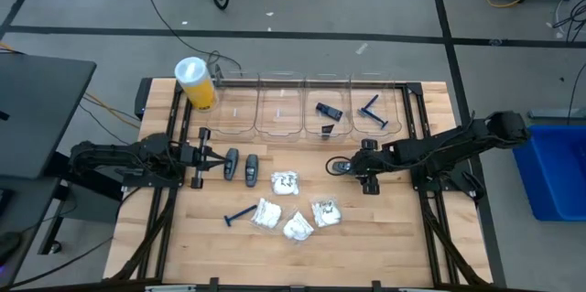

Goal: Pick & Place Travel size toiletries
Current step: Put the black deodorant into the middle left transparent bin

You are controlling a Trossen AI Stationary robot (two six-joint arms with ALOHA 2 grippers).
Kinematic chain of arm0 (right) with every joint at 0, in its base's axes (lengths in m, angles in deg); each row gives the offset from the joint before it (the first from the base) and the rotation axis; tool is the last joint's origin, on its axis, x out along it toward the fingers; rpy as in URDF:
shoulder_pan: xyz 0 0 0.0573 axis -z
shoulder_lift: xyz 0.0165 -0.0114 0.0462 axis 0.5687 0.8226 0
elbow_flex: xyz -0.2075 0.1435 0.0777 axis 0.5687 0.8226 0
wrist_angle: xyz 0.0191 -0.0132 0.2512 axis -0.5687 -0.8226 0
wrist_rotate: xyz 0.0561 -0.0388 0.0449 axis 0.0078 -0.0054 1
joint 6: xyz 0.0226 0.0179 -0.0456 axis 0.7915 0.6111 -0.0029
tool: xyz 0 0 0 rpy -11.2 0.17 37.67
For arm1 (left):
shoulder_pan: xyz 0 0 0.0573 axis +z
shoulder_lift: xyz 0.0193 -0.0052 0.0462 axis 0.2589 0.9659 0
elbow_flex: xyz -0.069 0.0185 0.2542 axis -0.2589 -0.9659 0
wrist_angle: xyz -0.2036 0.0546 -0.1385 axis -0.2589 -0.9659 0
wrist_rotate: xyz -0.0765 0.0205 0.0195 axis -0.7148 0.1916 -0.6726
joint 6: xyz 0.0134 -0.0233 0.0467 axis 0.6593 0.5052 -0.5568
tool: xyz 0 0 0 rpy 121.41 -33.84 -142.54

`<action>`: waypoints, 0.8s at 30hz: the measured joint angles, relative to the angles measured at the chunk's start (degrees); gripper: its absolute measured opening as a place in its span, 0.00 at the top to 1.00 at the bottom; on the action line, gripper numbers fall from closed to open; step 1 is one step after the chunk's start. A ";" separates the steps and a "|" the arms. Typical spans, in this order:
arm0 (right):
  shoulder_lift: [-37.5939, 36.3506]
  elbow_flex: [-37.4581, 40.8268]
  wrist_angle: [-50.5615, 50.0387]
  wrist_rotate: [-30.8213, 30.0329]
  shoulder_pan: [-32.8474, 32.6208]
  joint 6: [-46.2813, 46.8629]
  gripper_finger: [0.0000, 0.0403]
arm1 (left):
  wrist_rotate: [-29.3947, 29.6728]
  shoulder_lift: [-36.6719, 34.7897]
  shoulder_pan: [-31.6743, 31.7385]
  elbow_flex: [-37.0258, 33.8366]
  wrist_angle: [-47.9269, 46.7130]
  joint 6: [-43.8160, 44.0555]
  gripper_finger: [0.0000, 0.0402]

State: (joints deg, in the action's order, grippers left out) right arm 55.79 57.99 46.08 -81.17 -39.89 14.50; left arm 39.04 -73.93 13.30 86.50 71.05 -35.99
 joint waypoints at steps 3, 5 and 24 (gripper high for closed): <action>0.00 0.00 0.00 0.00 0.00 0.00 0.40 | 0.01 -0.02 0.00 0.00 0.00 0.00 0.94; 0.00 0.00 0.00 0.00 0.00 0.00 0.42 | 0.00 -0.02 0.00 0.00 -0.02 -0.01 0.94; -0.65 0.00 0.71 0.07 0.00 -0.20 0.48 | 0.01 -0.02 -0.01 0.00 0.00 0.00 0.94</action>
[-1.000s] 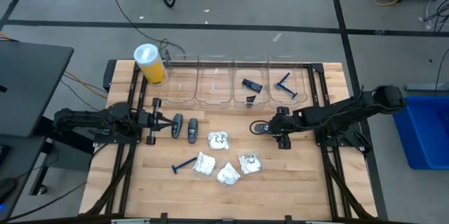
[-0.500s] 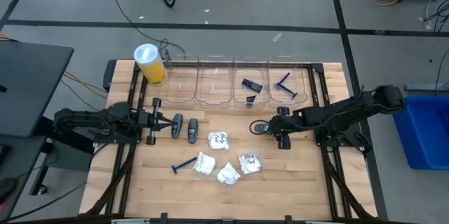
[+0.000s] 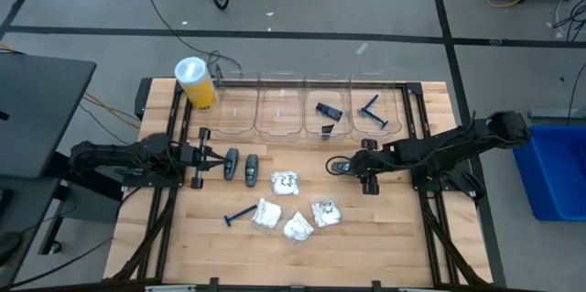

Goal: Pick & Place Travel size toiletries
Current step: Put the black deodorant into the middle left transparent bin

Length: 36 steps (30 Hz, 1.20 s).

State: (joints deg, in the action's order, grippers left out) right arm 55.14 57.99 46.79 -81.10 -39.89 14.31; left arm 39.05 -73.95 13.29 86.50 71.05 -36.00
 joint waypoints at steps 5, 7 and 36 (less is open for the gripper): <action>-1.49 -0.70 0.74 2.20 -0.11 -1.26 0.48 | 0.00 0.02 0.00 0.00 0.00 0.01 0.94; -2.23 -1.54 1.06 3.39 -0.14 -2.46 0.48 | 0.00 0.00 0.02 0.00 -0.02 0.00 0.94; -10.89 -7.26 28.04 3.38 -0.10 -11.06 0.50 | 0.00 0.00 0.00 0.00 0.00 0.01 0.94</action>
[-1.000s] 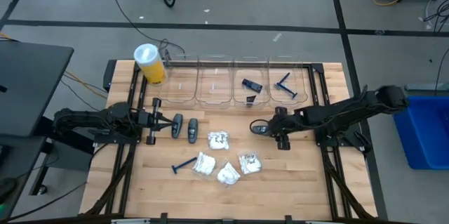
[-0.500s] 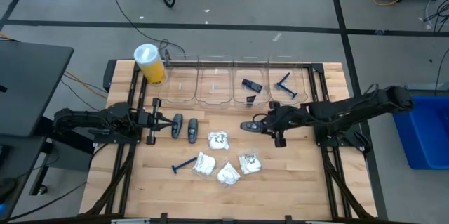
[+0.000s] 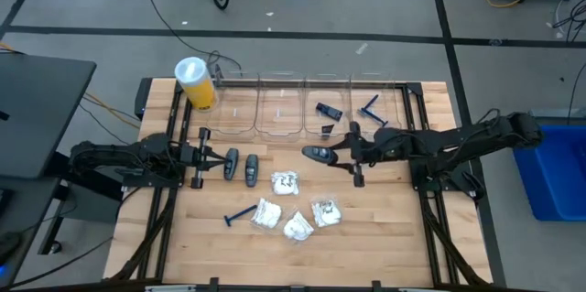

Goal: Pick & Place Travel size toiletries
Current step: Put the black deodorant into the middle left transparent bin

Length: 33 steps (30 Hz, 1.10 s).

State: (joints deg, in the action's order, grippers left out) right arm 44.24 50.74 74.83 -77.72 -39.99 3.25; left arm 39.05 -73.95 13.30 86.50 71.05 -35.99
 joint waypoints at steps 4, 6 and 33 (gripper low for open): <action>0.01 0.00 3.67 -0.02 0.01 0.02 0.51 | 0.00 0.01 0.02 0.00 -0.01 0.00 0.94; 0.01 0.00 4.85 -0.04 0.01 0.02 0.51 | 0.00 0.01 0.01 0.00 0.00 -0.01 0.94; 0.03 -3.59 12.60 -1.05 0.16 5.03 0.50 | -0.02 0.02 0.00 0.00 -0.02 -0.01 0.94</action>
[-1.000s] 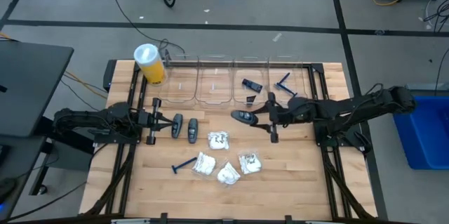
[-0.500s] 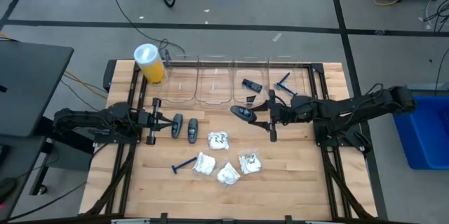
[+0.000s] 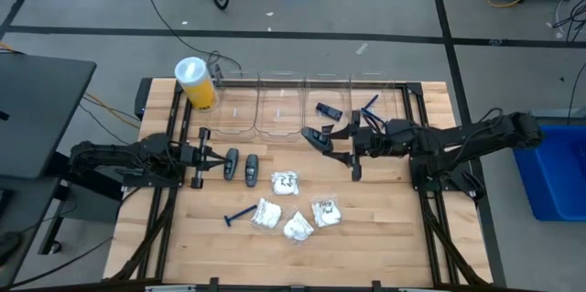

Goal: Pick & Place Travel size toiletries
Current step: Put the black deodorant into the middle left transparent bin

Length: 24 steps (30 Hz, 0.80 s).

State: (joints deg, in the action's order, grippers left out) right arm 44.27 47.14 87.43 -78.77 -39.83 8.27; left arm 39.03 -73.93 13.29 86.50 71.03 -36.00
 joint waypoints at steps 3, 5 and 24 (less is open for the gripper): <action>0.00 -0.64 -0.21 -0.02 0.00 0.18 0.50 | 0.00 -0.01 0.00 0.00 0.00 0.01 0.94; 0.00 -0.93 -0.26 -0.04 0.00 1.02 0.50 | 0.00 0.00 0.02 0.00 0.02 0.00 0.94; 0.00 -1.08 -1.42 0.03 3.46 8.77 0.50 | -3.70 0.00 0.02 0.00 2.91 -20.09 0.94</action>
State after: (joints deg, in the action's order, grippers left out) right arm 44.27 46.06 86.01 -78.74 -36.37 17.04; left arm 35.32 -73.93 13.31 86.50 73.94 -56.09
